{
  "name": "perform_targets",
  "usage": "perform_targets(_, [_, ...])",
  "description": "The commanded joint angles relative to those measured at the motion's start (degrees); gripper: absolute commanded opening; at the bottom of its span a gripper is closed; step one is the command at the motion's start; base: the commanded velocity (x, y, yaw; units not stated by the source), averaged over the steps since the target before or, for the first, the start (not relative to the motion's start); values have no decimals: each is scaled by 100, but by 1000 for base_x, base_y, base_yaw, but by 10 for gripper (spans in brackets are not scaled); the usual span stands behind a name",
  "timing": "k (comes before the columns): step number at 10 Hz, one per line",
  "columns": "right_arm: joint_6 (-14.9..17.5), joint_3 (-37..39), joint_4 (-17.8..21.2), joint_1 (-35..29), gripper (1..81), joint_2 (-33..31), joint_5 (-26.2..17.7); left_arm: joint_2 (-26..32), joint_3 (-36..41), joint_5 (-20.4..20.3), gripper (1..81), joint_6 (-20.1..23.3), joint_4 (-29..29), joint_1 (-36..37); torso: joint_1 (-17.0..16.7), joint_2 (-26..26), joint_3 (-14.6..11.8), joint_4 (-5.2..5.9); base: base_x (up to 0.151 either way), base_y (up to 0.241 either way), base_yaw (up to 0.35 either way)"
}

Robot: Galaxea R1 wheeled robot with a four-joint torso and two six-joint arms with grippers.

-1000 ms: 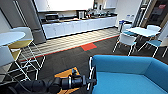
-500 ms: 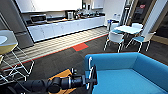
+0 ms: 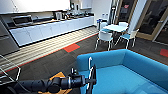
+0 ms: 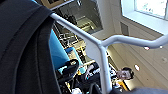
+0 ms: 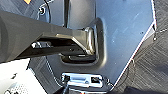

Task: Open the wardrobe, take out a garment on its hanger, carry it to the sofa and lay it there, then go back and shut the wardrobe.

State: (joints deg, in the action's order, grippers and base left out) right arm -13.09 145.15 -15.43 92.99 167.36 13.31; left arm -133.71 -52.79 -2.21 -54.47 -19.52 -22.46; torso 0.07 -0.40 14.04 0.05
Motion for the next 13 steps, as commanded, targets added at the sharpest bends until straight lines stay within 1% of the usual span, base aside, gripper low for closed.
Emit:
perform_targets(1, [26, -41, -91, -30, 811, -16, -320, 80, 295, -219, 10, 24, -140, 738, 0, 0, 0, 0, 0, 0, -283])
perform_targets(13, [26, -23, -100, -30, 811, 36, -320, 151, 295, -228, 10, 24, -140, 711, 2, 0, 2, 0, 0, 0, -275])
